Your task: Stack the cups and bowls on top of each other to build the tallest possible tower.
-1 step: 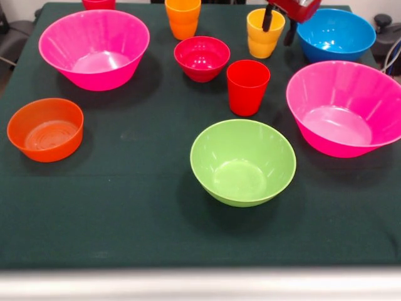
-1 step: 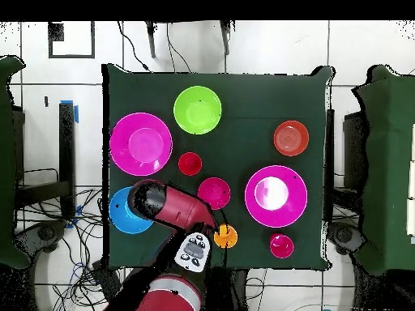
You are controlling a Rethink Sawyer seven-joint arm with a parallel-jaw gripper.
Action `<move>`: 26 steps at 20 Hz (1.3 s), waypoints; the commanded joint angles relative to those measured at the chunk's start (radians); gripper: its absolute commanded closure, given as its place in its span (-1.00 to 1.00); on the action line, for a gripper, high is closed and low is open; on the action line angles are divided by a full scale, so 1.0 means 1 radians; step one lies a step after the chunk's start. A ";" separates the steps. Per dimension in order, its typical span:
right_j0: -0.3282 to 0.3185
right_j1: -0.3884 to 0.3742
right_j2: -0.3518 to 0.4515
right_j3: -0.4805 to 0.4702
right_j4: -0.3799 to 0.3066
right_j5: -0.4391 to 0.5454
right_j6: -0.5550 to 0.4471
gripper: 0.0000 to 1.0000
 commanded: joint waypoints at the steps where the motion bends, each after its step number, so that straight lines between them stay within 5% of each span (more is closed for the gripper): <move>1: 0.023 0.061 0.069 -0.058 0.049 -0.048 0.223 -1.00; 26: 0.018 -0.002 0.053 0.034 0.030 -0.001 0.202 -1.00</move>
